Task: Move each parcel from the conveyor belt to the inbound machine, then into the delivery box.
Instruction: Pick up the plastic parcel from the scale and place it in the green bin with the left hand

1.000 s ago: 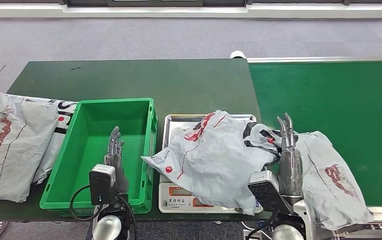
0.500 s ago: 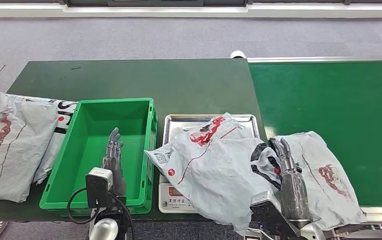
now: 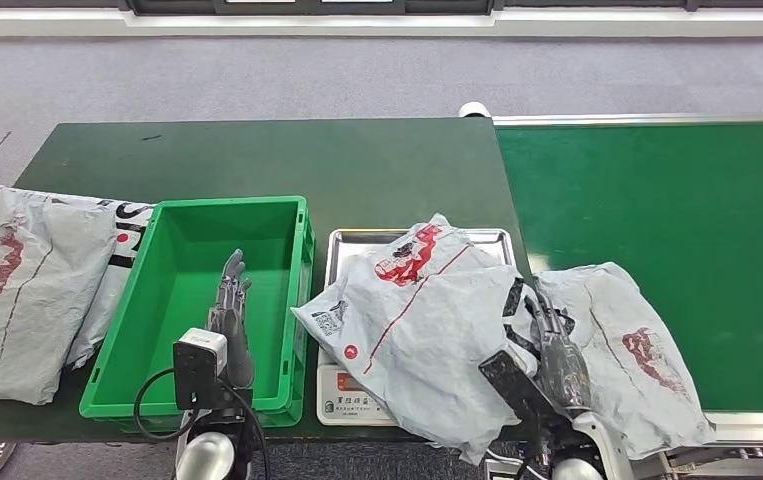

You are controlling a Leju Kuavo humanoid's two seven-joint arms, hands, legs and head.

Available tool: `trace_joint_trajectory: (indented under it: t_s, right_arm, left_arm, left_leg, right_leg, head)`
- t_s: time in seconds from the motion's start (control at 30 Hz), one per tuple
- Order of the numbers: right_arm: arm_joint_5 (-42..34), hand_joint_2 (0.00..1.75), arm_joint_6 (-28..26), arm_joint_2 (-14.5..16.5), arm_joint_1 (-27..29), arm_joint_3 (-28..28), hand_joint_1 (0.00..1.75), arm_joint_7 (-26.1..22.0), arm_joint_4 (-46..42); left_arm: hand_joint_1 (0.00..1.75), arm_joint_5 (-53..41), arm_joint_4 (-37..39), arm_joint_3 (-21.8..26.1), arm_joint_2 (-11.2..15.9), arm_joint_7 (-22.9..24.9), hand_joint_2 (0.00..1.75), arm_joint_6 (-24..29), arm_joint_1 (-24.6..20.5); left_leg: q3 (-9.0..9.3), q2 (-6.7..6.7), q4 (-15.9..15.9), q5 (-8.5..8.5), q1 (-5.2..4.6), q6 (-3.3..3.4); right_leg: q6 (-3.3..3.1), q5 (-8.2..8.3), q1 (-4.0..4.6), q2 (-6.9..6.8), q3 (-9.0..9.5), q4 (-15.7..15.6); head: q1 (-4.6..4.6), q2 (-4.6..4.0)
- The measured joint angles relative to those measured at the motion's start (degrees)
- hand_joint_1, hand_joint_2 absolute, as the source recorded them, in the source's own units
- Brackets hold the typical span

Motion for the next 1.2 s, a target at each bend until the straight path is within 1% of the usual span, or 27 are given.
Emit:
trace_joint_trajectory:
  t_s: [0.1,0.23,0.33,0.47,0.53,0.6,0.87,1.0,1.2]
  right_arm:
    - [-2.01,1.75,-1.19,1.17,-6.25,-0.47,0.00,-2.56,7.99]
    - [-2.38,1.75,-2.68,2.89,-12.77,-0.45,0.00,-3.70,16.49]
    - [-2.30,1.75,-3.06,3.70,-15.95,-0.19,0.00,-3.63,19.63]
    - [-2.60,1.75,-3.55,4.09,-17.85,0.56,0.00,-3.81,20.66]
    - [-2.85,1.75,-4.19,4.11,-18.10,1.20,0.00,-4.20,19.93]
    - [-2.99,1.75,-4.63,4.11,-17.70,1.93,0.00,-4.37,17.36]
    - [-2.57,1.75,-4.34,4.03,-12.86,6.16,0.00,-4.02,2.35]
    - [-2.28,1.75,-4.46,3.87,-11.32,7.49,0.00,-3.77,-1.44]
    - [-1.07,1.75,-5.35,2.84,-8.90,9.01,0.00,-3.17,-5.76]
  left_arm:
    - [0.00,0.75,1.26,-0.06,-0.08,0.03,0.00,-0.38,-1.16]
    - [0.00,1.33,2.30,-0.14,-0.14,-0.02,0.00,-0.52,-1.96]
    - [0.00,1.40,2.51,-0.14,-0.22,-0.08,0.00,-0.52,-2.10]
    - [0.00,1.46,2.53,-0.13,-0.25,-0.11,0.00,-0.50,-2.13]
    - [0.00,1.49,2.51,-0.13,-0.25,-0.11,0.00,-0.49,-2.12]
    - [0.00,1.51,2.49,-0.13,-0.25,-0.10,0.00,-0.45,-2.08]
    - [0.00,1.49,2.36,-0.13,-0.38,-0.26,0.00,-0.33,-1.71]
    - [0.00,1.35,2.17,-0.13,-0.46,-0.35,0.00,-0.33,-1.58]
    - [0.00,1.15,1.98,-0.13,-0.53,-0.49,0.00,-0.33,-1.43]
  left_leg:
    - [0.05,0.15,0.00,0.04,0.00,-0.03]
    - [0.12,0.48,0.00,0.04,0.00,-0.04]
    - [0.12,0.50,0.00,0.09,0.00,-0.09]
    - [0.09,0.48,0.00,0.15,0.00,-0.14]
    - [0.08,0.45,0.00,0.16,0.00,-0.14]
    - [0.06,0.41,0.00,0.16,0.00,-0.14]
    - [-0.12,0.22,0.00,0.14,0.00,-0.14]
    - [-0.14,0.21,0.00,0.13,0.01,-0.13]
    - [-0.15,0.17,0.00,0.13,0.01,-0.12]
  right_leg:
    - [-0.06,0.09,0.03,0.11,-0.02,0.01]
    - [-0.17,0.18,0.08,0.39,-0.05,0.01]
    - [-0.19,0.23,0.10,0.40,-0.07,0.01]
    - [-0.21,0.28,0.12,0.39,-0.09,0.03]
    - [-0.21,0.29,0.12,0.38,-0.11,0.03]
    - [-0.21,0.29,0.12,0.35,-0.13,0.03]
    - [-0.19,0.22,0.12,0.26,-0.24,0.02]
    - [-0.19,0.21,0.09,0.24,-0.26,0.02]
    - [-0.18,0.22,0.08,0.19,-0.24,0.01]
  head:
    - [-0.01,0.00]
    - [0.00,0.00]
    - [0.00,0.00]
    - [0.00,0.00]
    - [0.00,0.00]
    - [0.00,0.00]
    - [0.00,0.00]
    - [0.00,0.00]
    - [0.00,0.00]
